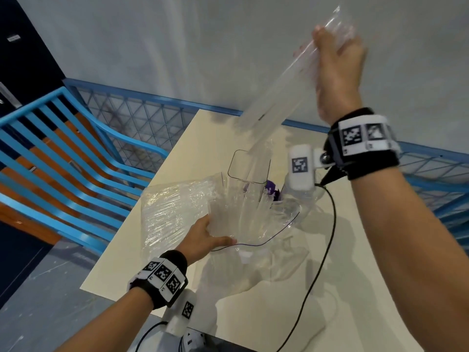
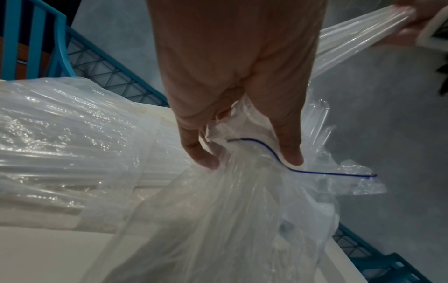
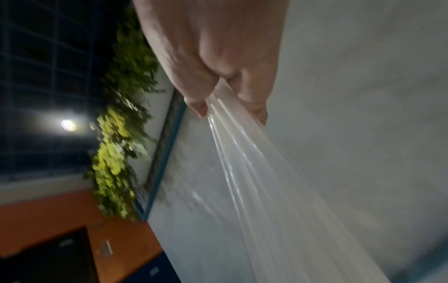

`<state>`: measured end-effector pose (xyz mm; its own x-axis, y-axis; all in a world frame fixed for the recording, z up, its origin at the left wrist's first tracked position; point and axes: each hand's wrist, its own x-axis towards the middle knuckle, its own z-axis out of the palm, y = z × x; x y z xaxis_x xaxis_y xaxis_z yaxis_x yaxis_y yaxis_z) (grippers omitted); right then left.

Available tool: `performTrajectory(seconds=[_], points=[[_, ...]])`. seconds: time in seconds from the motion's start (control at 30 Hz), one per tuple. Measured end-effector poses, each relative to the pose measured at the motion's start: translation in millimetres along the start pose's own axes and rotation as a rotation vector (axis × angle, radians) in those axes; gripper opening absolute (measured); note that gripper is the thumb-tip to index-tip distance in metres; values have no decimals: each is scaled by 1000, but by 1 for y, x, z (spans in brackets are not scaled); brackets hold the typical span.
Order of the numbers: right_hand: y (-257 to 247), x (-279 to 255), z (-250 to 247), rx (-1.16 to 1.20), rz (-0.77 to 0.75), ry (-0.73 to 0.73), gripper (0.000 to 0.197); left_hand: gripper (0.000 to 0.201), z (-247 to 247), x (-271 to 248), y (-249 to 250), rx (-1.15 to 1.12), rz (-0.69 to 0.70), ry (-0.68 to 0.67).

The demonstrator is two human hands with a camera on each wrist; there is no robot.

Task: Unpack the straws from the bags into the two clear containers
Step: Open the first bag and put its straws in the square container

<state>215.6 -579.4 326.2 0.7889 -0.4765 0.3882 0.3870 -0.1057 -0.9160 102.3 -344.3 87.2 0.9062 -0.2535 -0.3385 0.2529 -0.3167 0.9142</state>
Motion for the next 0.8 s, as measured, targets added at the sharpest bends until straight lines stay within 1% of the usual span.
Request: performTrajectory(seconds=[0.07, 0.17, 0.23, 0.27, 0.37, 0.4, 0.43, 0.47, 0.53, 0.6, 0.63, 0.67, 0.7, 0.8], points=[[27, -9, 12, -47, 26, 21, 22, 52, -1, 0, -2, 2, -10, 2], [71, -36, 17, -189, 65, -32, 18, 57, -3, 0, -4, -11, -24, 4], [93, -47, 18, -227, 102, -56, 18, 58, -5, 0, -6, -17, -32, 12], [102, -48, 20, -235, 143, -78, 20, 60, -5, 0, -7, -21, -34, 16], [115, -46, 31, -297, 295, -207, 32, 64, -8, 1, -12, -30, -45, 30], [116, -44, 35, -359, 325, -268, 36, 64, -9, 1, -12, -34, -46, 31], [117, -42, 38, -443, 332, -341, 34, 63, -10, 2, -12, -36, -47, 30], [116, -40, 41, -540, 322, -415, 30, 61, -10, 2, -12, -35, -45, 26], [112, -35, 44, -697, 302, -510, 34, 61, -10, 3, -12, -34, -41, 16], [106, -28, 43, -774, 245, -538, 55, 63, -11, 4, -12, -29, -40, 8], [98, -26, 41, -799, 198, -535, 61, 63, -11, 5, -12, -26, -42, 6], [90, -24, 37, -812, 147, -521, 61, 63, -11, 6, -14, -27, -44, 4], [80, -21, 33, -816, 97, -499, 55, 62, -11, 6, -15, -26, -46, 4], [47, -19, 10, -721, 10, -393, 30, 71, -11, 7, -16, -14, -51, -5]])
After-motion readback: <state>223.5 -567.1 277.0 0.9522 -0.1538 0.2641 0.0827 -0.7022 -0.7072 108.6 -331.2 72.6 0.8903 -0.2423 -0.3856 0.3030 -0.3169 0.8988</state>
